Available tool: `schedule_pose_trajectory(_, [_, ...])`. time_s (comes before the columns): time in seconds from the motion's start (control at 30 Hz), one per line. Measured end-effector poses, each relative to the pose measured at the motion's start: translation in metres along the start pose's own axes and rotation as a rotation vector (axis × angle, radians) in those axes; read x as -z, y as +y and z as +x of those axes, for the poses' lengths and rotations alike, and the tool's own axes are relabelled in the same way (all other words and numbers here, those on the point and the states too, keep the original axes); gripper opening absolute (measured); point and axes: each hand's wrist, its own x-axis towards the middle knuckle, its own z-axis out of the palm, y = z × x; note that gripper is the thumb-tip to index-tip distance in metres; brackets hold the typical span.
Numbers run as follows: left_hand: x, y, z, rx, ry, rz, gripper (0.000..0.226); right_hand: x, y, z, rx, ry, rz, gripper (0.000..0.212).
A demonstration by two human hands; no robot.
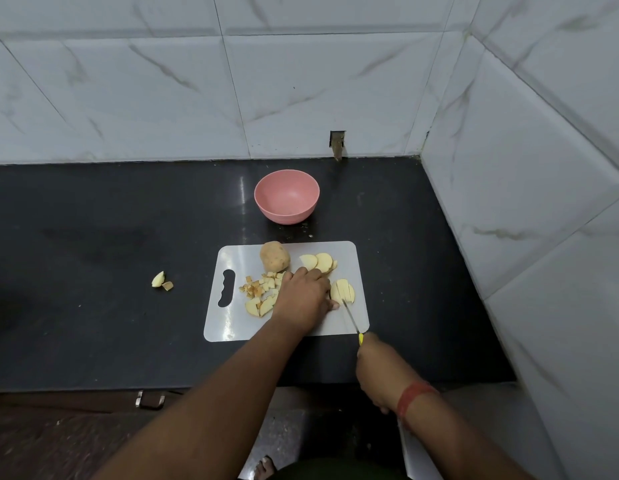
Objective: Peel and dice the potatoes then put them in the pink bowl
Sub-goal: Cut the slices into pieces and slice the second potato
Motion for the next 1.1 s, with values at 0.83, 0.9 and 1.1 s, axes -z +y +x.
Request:
schedule_pose_trajectory(0.83, [0.004, 0.015, 0.003, 0.376, 0.016, -0.297, 0.013, 0.006, -0.026, 0.024, 0.262, -0.077, -0.389, 0.043])
schedule_pose_trajectory(0.9, [0.005, 0.016, 0.003, 0.399, 0.009, -0.311, 0.013, 0.004, -0.027, 0.014, 0.242, -0.289, -0.657, 0.035])
schedule_pose_trajectory(1.1, [0.005, 0.02, 0.002, 0.425, 0.022, -0.306, 0.012, -0.001, -0.021, 0.003, 0.142, -0.352, -1.168, 0.019])
